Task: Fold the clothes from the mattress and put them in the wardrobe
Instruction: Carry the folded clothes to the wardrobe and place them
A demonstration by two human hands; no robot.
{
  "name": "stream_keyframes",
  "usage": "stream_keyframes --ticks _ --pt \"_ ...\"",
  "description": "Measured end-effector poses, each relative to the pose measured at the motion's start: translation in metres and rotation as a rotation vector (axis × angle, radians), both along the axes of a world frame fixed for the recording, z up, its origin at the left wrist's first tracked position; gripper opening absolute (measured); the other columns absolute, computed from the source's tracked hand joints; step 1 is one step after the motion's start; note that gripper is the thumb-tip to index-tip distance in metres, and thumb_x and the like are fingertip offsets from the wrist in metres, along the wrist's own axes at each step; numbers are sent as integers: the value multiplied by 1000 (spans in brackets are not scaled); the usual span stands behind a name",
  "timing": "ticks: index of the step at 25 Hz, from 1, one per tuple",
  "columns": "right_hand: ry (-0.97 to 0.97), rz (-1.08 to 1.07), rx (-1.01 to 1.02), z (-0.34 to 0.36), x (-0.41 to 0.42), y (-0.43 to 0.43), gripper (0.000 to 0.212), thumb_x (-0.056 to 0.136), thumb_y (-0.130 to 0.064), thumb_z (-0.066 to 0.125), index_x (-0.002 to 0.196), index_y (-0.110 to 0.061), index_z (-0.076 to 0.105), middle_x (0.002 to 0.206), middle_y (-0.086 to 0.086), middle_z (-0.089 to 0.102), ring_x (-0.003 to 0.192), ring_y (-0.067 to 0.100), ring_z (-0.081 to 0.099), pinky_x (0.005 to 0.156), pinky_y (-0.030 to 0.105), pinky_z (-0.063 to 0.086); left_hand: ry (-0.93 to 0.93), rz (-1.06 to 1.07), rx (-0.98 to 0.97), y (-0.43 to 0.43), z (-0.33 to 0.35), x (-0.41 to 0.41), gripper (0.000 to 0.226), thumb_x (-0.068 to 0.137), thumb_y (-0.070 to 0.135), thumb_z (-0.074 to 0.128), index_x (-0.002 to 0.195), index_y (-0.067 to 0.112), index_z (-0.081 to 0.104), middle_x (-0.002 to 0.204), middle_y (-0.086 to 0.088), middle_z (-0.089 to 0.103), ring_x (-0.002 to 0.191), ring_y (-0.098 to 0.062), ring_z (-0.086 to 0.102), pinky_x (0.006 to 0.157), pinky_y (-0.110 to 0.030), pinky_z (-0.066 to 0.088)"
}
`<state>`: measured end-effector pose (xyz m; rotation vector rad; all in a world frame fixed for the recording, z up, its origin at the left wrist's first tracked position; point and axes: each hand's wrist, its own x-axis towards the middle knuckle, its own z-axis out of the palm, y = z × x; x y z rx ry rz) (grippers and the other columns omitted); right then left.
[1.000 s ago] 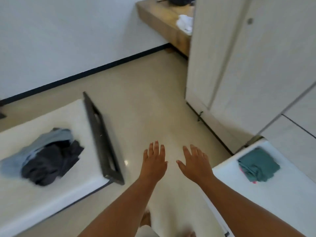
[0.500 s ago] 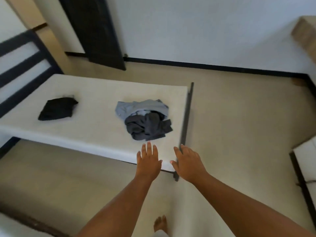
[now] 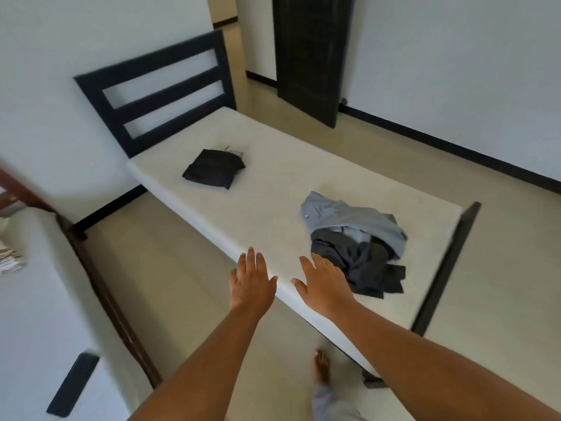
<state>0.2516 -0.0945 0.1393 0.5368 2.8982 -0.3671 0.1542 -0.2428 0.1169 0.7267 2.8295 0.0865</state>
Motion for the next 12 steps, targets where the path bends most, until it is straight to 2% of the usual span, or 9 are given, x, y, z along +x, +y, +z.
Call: stream_keyframes --ticks 7,12 --pt "-11 106 -60 -15 -136 59 64 104 -57 36 154 -17 34 160 14 35 144 32 40 113 42 38 -79 98 -21 39 -8 -115 73 105 53 40 160 12 16 171 -9 6 157 -28 9 123 -46 24" --pt "-5 174 -58 -10 -241 98 61 104 -56 38 151 -17 38 157 13 40 139 30 45 108 40 43 -103 175 -15 73 -2 -206 74 105 53 41 160 11 17 171 -9 9 156 -28 13 122 -46 26"
